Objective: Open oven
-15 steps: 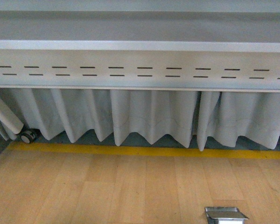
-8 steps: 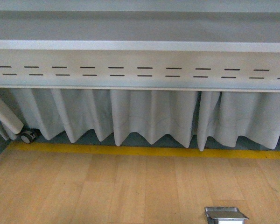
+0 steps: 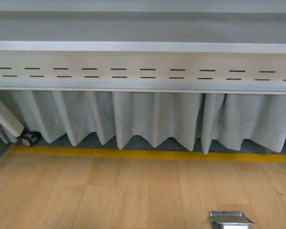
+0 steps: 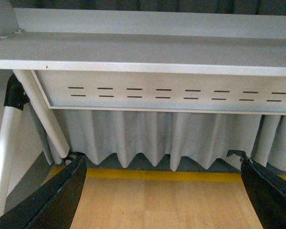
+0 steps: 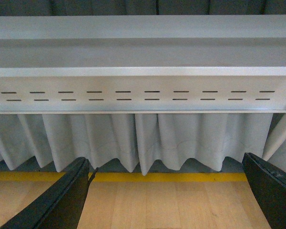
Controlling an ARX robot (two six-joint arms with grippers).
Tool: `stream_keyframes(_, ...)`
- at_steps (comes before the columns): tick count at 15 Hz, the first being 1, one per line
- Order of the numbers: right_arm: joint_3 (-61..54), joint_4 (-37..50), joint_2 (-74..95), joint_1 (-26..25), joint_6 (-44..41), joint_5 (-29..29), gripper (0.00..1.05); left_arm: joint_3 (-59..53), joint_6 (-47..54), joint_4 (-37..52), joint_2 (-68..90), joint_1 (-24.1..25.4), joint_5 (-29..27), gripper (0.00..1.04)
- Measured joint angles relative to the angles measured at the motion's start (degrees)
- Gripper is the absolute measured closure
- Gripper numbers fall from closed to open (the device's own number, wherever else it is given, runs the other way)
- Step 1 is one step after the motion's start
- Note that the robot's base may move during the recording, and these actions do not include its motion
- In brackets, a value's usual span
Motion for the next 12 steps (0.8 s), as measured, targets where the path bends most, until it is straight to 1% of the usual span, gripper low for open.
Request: stream_keyframes(12, 0.0, 0.0, -0.02, 0.0, 0.0, 0.0, 0.06, 0.0, 0.02, 0.0, 0.0, 0.0, 0.07, 0.07)
